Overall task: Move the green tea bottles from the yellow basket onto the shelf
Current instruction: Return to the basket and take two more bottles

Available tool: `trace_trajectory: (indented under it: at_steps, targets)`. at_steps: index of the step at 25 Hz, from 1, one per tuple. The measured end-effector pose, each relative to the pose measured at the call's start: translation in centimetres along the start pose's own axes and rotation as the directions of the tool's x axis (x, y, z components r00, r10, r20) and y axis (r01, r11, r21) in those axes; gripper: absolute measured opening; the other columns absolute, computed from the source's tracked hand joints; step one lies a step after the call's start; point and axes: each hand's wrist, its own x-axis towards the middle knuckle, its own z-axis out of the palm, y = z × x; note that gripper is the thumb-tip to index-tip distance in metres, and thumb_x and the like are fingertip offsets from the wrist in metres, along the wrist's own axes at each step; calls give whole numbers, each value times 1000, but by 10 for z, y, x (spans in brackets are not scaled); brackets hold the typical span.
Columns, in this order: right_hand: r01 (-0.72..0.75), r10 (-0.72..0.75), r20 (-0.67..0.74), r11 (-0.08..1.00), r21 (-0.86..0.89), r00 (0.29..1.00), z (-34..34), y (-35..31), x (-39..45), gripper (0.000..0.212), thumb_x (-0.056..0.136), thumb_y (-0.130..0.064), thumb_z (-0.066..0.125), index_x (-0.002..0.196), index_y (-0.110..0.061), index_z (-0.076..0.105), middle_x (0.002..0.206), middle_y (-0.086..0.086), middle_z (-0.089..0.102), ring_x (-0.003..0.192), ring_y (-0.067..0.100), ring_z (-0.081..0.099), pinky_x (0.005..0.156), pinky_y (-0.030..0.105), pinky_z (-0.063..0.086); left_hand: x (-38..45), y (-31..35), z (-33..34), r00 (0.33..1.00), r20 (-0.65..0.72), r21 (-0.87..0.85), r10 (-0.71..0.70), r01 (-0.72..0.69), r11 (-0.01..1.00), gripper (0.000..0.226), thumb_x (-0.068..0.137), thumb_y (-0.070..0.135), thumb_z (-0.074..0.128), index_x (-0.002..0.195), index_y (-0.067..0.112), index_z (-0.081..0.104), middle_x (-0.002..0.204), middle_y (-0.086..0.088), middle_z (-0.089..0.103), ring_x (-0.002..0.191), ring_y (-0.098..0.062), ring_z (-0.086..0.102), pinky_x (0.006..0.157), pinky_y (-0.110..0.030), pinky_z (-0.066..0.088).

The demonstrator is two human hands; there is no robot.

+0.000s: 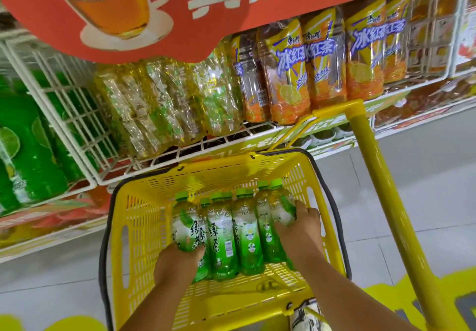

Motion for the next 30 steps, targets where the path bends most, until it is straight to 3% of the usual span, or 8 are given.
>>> trace_trajectory:
  at_steps: [3, 8, 10, 13, 16, 20, 26, 30]
  targets:
    - [-18, 4, 75, 983, 181, 997, -20, -10, -7, 61, 89, -25, 73, 145, -26, 51, 95, -2, 69, 63, 7, 64, 41, 18, 47, -20, 5, -20, 999, 32, -121, 26, -22, 992, 47, 80, 42, 82, 106, 6, 68, 97, -12, 71, 86, -32, 68, 70, -34, 53]
    - [-44, -42, 182, 896, 442, 982, -65, -38, -41, 48, 89, -29, 77, 132, -36, 57, 96, -10, 67, 77, 10, 70, 55, 22, 54, -78, 15, -66, 991, 61, -285, 122, -100, 953, 27, 85, 25, 79, 96, 14, 57, 88, -4, 62, 73, -18, 58, 57, -29, 43]
    - [-46, -86, 232, 859, 510, 969, -90, -48, -59, 41, 89, -26, 78, 125, -35, 62, 99, -6, 68, 79, 6, 71, 55, 17, 53, -106, 16, -85, 979, 103, -336, 179, -135, 932, 28, 86, 24, 77, 105, 15, 58, 100, -5, 64, 82, -19, 60, 68, -36, 49]
    - [-45, -155, 308, 831, 555, 939, -136, -67, -94, 36, 87, -28, 80, 120, -34, 66, 108, -4, 72, 81, 1, 73, 59, 16, 56, -161, 20, -117, 956, 127, -502, 263, -167, 849, 84, 88, 24, 79, 157, 22, 32, 147, -1, 52, 129, -28, 55, 93, -38, 46]
    - [2, -211, 332, 846, 533, 919, -185, -93, -130, 34, 84, -32, 82, 116, -29, 71, 107, -5, 76, 91, 9, 74, 76, 30, 62, -218, 22, -149, 938, 99, -617, 332, -205, 760, 103, 87, 34, 80, 163, 31, 11, 165, -3, 31, 148, -26, 37, 100, -42, 44]
    - [72, -318, 352, 823, 564, 881, -258, -134, -183, 26, 87, -23, 79, 112, -29, 74, 102, -7, 79, 97, 13, 75, 91, 41, 60, -299, 33, -196, 928, 13, -673, 371, -266, 690, 100, 83, 47, 80, 162, 33, 20, 163, 0, 35, 146, -22, 40, 102, -41, 44]
    - [200, -464, 308, 765, 612, 831, -363, -180, -249, 14, 90, -22, 77, 101, -29, 75, 95, -10, 80, 92, 12, 75, 84, 34, 61, -412, 47, -257, 877, -174, -679, 449, -437, 590, 124, 46, 75, 88, 153, 39, 37, 150, 10, 51, 137, -13, 49, 111, -48, 46]
    - [302, -568, 257, 706, 640, 782, -420, -201, -288, 23, 89, -19, 78, 112, -18, 75, 94, -5, 80, 83, 7, 74, 69, 22, 58, -497, 57, -291, 831, -270, -685, 487, -521, 509, 89, 74, 52, 86, 149, 36, 41, 136, 19, 55, 132, -10, 50, 109, -40, 45]
